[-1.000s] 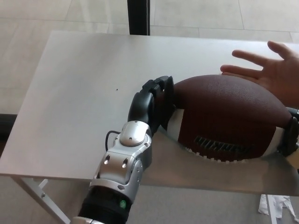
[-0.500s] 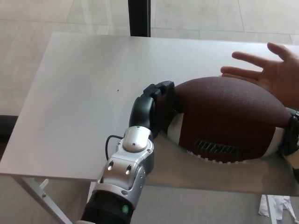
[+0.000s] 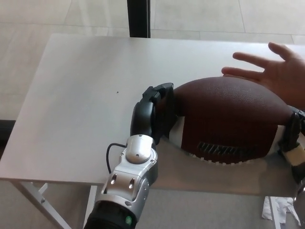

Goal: The robot uses both its hands to grab the left and right ends of a football kept in the middle of the desk infront of it, lifts it up and places it in the palm of a person

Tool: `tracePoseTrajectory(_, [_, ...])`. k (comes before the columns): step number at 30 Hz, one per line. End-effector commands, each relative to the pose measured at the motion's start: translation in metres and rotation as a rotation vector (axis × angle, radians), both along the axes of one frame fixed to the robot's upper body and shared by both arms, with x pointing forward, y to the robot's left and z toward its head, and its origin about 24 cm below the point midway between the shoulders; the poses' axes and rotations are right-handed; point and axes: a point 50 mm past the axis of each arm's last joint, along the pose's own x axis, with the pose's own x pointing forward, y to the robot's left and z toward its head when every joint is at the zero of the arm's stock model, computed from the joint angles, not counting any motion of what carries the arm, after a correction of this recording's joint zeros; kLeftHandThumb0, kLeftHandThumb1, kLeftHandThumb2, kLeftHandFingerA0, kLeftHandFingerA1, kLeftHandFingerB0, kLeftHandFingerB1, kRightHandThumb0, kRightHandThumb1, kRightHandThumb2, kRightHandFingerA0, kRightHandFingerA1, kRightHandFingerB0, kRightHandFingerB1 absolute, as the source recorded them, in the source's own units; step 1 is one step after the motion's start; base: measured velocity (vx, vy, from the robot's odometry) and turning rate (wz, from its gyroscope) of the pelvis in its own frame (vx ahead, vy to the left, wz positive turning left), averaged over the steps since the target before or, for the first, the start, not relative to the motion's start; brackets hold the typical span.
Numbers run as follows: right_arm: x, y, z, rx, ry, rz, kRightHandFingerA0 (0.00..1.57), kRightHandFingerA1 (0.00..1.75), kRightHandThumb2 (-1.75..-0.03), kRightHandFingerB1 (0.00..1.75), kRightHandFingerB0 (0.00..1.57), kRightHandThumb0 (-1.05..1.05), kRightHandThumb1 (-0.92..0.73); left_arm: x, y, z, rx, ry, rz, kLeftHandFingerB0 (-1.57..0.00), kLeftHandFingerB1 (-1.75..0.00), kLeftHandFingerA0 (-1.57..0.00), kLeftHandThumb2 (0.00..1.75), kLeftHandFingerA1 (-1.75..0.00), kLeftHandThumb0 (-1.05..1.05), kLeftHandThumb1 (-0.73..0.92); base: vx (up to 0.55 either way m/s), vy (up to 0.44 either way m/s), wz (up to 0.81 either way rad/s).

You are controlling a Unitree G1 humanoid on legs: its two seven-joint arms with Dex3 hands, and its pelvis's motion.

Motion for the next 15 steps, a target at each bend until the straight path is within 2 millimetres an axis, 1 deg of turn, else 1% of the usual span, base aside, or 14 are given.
tracePoseTrajectory(1, [0.033,0.080,0.010,0.214,-0.042,0.252,1.57,0.86,-0.61,0.80,0.86,-1.05,-0.48,-0.056,-0.088,-0.023,-0.238,0.264,-0.219,-0.47,-0.49,-0.79,0.65,-1.54,-0.50,0.69,0.00,0.000,0.00])
tracePoseTrajectory(2, [0.038,0.082,0.014,0.202,-0.055,0.265,1.57,0.81,-0.61,0.85,0.83,-1.05,-0.46,-0.052,-0.088,-0.020,-0.219,0.247,-0.222,-0.47,-0.46,-0.79,0.64,-1.54,-0.50,0.67,0.00,0.000,0.00])
tracePoseTrajectory(3, [0.040,0.084,0.017,0.196,-0.064,0.277,1.57,0.82,-0.61,0.88,0.80,-1.05,-0.46,-0.049,-0.088,-0.017,-0.216,0.233,-0.223,-0.48,-0.47,-0.80,0.64,-1.51,-0.52,0.66,0.00,0.000,0.00])
tracePoseTrajectory(4, [0.043,0.084,0.020,0.186,-0.075,0.288,1.57,0.81,-0.61,0.78,0.88,-1.05,-0.46,-0.044,-0.086,-0.013,-0.197,0.206,-0.227,-0.50,-0.48,-0.84,0.65,-1.48,-0.54,0.67,0.00,0.000,0.00])
tracePoseTrajectory(6, [0.047,0.085,0.024,0.175,-0.085,0.298,1.57,0.81,-0.61,0.78,0.88,-1.05,-0.46,-0.037,-0.085,-0.009,-0.170,0.175,-0.232,-0.50,-0.48,-0.84,0.65,-1.48,-0.54,0.67,0.00,0.000,0.00])
tracePoseTrajectory(7, [0.052,0.085,0.030,0.171,-0.108,0.320,1.57,0.77,-0.58,0.69,0.99,-1.05,-0.45,-0.029,-0.081,0.001,-0.126,0.128,-0.253,-0.48,-0.47,-0.83,0.64,-1.51,-0.50,0.67,0.00,0.000,0.00])
tracePoseTrajectory(8, [0.054,0.086,0.032,0.159,-0.121,0.326,1.57,0.73,-0.59,0.66,1.01,-1.05,-0.46,-0.027,-0.081,0.003,-0.122,0.128,-0.243,-0.48,-0.46,-0.82,0.63,-1.52,-0.50,0.66,0.00,0.000,0.00])
tracePoseTrajectory(9, [0.057,0.087,0.035,0.163,-0.127,0.325,1.57,0.72,-0.91,0.65,1.07,-1.05,-0.38,-0.024,-0.080,0.006,-0.129,0.129,-0.236,-0.46,-0.47,-0.80,0.65,-1.51,-0.52,0.66,0.00,0.000,0.00])
tracePoseTrajectory(10, [0.059,0.087,0.037,0.172,-0.131,0.327,1.57,0.71,-0.90,0.63,1.09,-1.05,-0.38,-0.021,-0.079,0.009,-0.146,0.130,-0.236,-0.39,-0.58,-1.00,0.94,-1.29,-0.56,0.56,0.00,0.000,0.00])
tracePoseTrajectory(11, [0.061,0.088,0.039,0.179,-0.138,0.333,1.57,0.71,-0.90,0.63,1.09,-1.05,-0.38,-0.018,-0.077,0.011,-0.167,0.130,-0.239,-0.39,-0.58,-1.00,0.94,-1.29,-0.56,0.56,0.00,0.000,0.00])
tracePoseTrajectory(12, [0.062,0.087,0.040,0.197,-0.145,0.335,1.57,0.71,-0.88,0.61,1.12,-1.02,-0.38,-0.015,-0.076,0.012,-0.176,0.121,-0.240,-0.43,-0.50,-0.84,0.64,-1.51,-0.46,0.66,0.00,0.000,0.00])
tracePoseTrajectory(13, [0.067,0.088,0.047,0.211,-0.145,0.329,1.57,0.70,-0.87,0.61,1.13,-0.99,-0.37,-0.004,-0.073,0.021,-0.159,0.105,-0.241,-0.43,-0.50,-0.86,0.60,-1.46,-0.46,0.68,0.00,0.000,0.00])
tracePoseTrajectory(14, [0.069,0.089,0.051,0.217,-0.145,0.325,1.57,0.72,-0.87,0.60,1.11,-0.95,-0.36,0.002,-0.071,0.026,-0.147,0.093,-0.247,-0.43,-0.55,-0.81,0.64,-1.50,-0.43,0.68,0.00,0.000,0.00])
tracePoseTrajectory(15, [0.071,0.089,0.054,0.222,-0.146,0.323,1.57,0.72,-0.87,0.60,1.11,-0.95,-0.36,0.004,-0.071,0.029,-0.143,0.084,-0.255,-0.43,-0.55,-0.81,0.64,-1.50,-0.43,0.68,0.00,0.000,0.00])
